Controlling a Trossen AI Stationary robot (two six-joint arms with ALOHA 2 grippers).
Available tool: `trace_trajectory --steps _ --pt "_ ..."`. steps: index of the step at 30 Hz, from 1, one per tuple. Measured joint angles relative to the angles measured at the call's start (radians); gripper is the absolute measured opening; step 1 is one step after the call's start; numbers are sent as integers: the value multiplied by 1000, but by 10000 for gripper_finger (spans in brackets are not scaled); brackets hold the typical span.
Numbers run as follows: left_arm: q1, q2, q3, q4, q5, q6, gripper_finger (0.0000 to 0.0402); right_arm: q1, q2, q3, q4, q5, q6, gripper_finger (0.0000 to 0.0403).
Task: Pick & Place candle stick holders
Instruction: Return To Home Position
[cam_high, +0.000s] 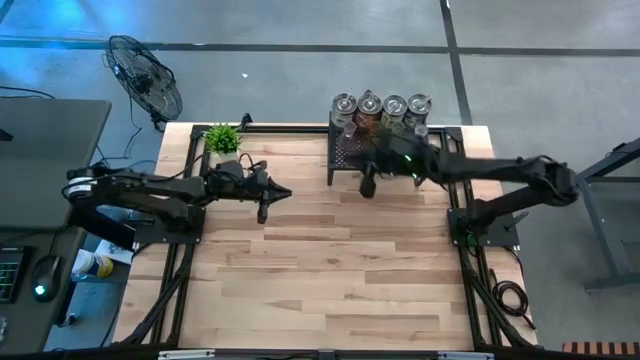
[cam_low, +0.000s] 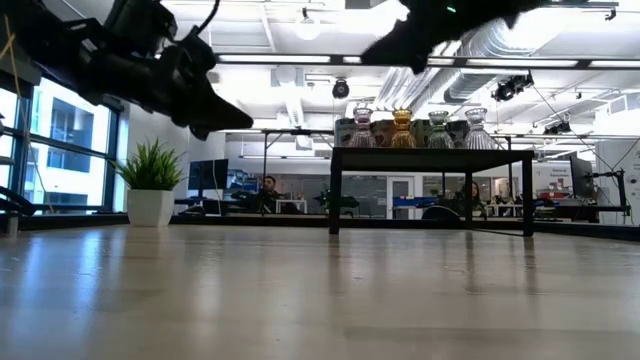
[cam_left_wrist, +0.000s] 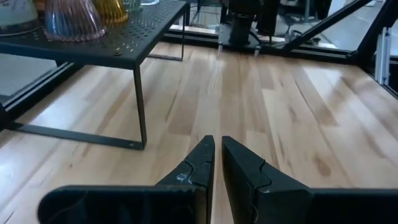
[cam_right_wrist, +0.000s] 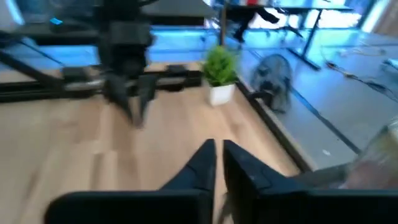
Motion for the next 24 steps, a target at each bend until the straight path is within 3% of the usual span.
trace_trajectory --steps 2,7,13,24 --pt "0 -31 0 -38 0 1 28 31 -60 -132 117 -16 13 12" --pt "1 -109 -2 -109 18 2 28 89 -218 -413 310 -19 58 31" --pt "1 -204 -73 -73 -6 -1 28 105 -437 -674 471 -63 76 4" --pt "1 -471 -223 -101 -102 -77 28 18 -897 -952 439 -96 84 1"
